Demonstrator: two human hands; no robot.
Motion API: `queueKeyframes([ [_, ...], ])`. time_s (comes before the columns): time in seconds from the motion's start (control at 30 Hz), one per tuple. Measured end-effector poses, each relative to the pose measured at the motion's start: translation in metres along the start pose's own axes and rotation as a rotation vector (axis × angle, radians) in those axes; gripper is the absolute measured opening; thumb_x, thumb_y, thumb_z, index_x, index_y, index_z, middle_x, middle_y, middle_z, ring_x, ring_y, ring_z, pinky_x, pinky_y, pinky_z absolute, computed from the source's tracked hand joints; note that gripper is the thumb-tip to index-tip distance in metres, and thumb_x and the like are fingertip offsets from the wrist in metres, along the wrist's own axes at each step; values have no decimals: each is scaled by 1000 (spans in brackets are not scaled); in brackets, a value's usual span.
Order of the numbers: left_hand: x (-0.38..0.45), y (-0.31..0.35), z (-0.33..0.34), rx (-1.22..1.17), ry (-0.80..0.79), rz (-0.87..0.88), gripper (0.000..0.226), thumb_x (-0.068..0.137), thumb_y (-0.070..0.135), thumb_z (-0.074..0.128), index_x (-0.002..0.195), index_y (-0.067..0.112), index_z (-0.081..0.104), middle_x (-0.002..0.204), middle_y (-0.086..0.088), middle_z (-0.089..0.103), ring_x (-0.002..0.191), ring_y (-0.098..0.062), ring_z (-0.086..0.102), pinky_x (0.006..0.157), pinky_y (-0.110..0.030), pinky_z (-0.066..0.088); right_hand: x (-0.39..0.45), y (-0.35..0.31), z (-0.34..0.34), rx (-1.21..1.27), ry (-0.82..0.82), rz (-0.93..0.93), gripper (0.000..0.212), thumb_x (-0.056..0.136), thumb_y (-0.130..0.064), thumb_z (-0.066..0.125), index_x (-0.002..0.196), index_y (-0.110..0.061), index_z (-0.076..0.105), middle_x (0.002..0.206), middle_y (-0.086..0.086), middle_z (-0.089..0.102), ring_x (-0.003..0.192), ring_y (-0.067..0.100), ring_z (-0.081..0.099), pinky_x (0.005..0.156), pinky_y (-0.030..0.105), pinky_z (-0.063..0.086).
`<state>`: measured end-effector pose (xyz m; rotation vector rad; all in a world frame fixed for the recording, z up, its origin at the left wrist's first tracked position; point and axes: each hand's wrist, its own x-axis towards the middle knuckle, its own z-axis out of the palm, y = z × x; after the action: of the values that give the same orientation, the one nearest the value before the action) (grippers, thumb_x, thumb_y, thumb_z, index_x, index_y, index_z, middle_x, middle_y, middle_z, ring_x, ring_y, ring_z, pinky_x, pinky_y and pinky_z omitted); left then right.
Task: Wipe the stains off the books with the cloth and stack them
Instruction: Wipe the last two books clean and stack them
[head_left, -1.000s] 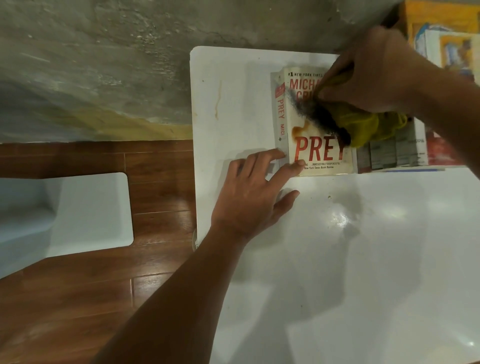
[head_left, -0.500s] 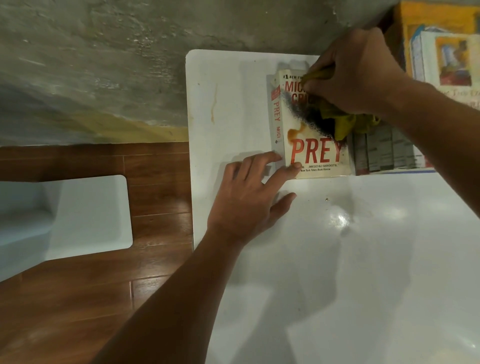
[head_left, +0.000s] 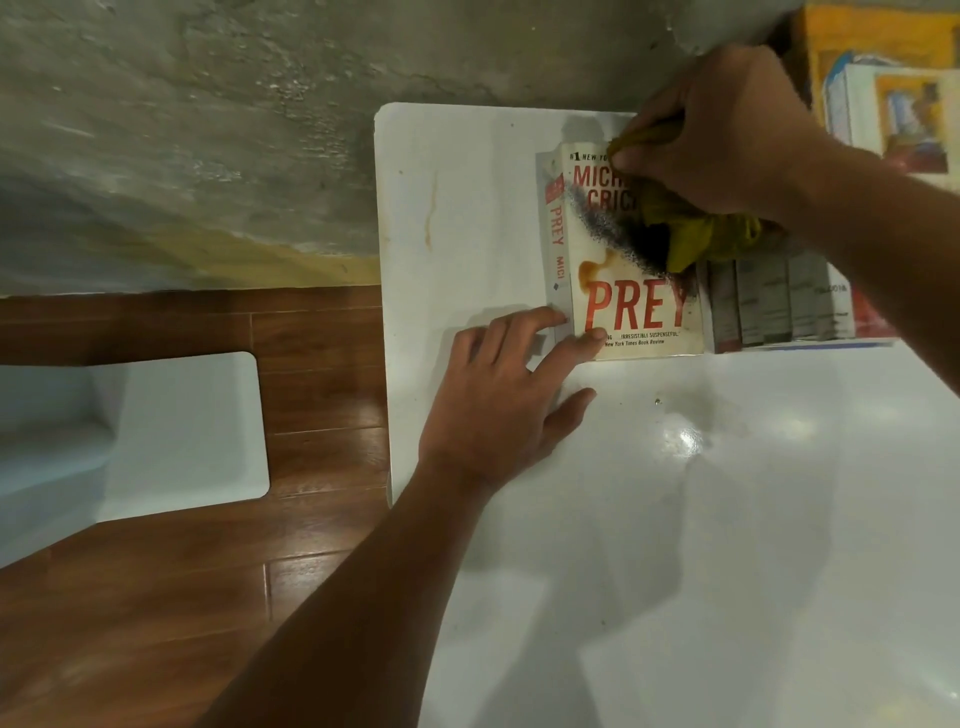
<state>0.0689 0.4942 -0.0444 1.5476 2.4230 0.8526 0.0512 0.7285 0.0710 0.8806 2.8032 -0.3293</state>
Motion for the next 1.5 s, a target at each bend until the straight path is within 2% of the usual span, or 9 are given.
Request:
queueKeyframes([
  [0.07, 0, -1, -1, -2, -5, 0, 48, 91, 49, 67, 133, 24, 63, 135, -9, 60, 119, -27, 58, 95, -43, 47, 4, -5, 5, -7, 7, -35, 37, 95, -40, 62, 120, -13, 69, 114, 7, 71, 87, 18, 63, 78, 29, 52],
  [0.33, 0, -1, 1, -7, -1, -7, 48, 91, 49, 67, 132, 25, 63, 136, -8, 60, 118, -26, 58, 95, -41, 48, 17, -26, 16, -44, 39, -151, 36, 98, -38, 60, 119, -11, 69, 115, 6, 68, 90, 15, 52, 93, 26, 37],
  [0.53, -1, 0, 0, -16, 0, -13, 47, 92, 50, 65, 132, 25, 64, 135, -8, 60, 118, -26, 59, 95, -41, 48, 16, -23, 0, -90, -175, -220, 41, 90, -43, 67, 120, -14, 68, 111, 9, 68, 79, 18, 56, 67, 20, 44],
  [0.67, 0, -1, 0, -8, -8, -12, 49, 91, 50, 66, 133, 25, 63, 136, -8, 60, 120, -26, 57, 97, -43, 48, 23, -2, -23, -82, -177, 12, 47, 87, -46, 68, 125, -20, 63, 115, 8, 66, 88, 25, 56, 76, 37, 49],
  [0.8, -1, 0, 0, -10, -3, -17, 48, 91, 50, 67, 132, 25, 64, 136, -8, 60, 120, -26, 57, 97, -43, 48, 15, -4, -19, -233, -156, -104, 38, 89, -37, 68, 119, -14, 69, 112, 11, 70, 89, 26, 64, 78, 39, 56],
  [1.07, 0, -1, -1, -11, 4, -16, 47, 91, 49, 67, 131, 25, 65, 134, -8, 61, 118, -26, 59, 96, -43, 48, 20, -20, 4, -185, -40, -229, 36, 96, -34, 62, 120, -9, 68, 114, 13, 69, 88, 24, 61, 77, 32, 49],
  [1.23, 0, -1, 0, -1, -5, -17, 48, 91, 49, 67, 132, 25, 64, 134, -9, 61, 117, -26, 59, 95, -43, 49, 10, -18, 2, -168, -83, -286, 33, 96, -30, 64, 119, -8, 70, 116, 11, 66, 98, 27, 62, 93, 29, 39],
  [1.4, -1, -1, 0, -3, 8, -10, 49, 90, 48, 68, 132, 24, 64, 134, -9, 61, 117, -28, 59, 95, -44, 49, -11, -8, 1, -124, -163, -162, 39, 92, -37, 67, 122, -13, 67, 118, 6, 67, 91, 19, 61, 86, 34, 56],
  [1.5, -2, -1, 1, 1, 10, -5, 49, 92, 49, 65, 133, 23, 63, 135, -9, 61, 118, -27, 58, 96, -42, 47, -22, -6, 6, -102, -205, -130, 36, 91, -41, 66, 121, -22, 69, 119, -3, 66, 89, 12, 58, 88, 26, 50],
])
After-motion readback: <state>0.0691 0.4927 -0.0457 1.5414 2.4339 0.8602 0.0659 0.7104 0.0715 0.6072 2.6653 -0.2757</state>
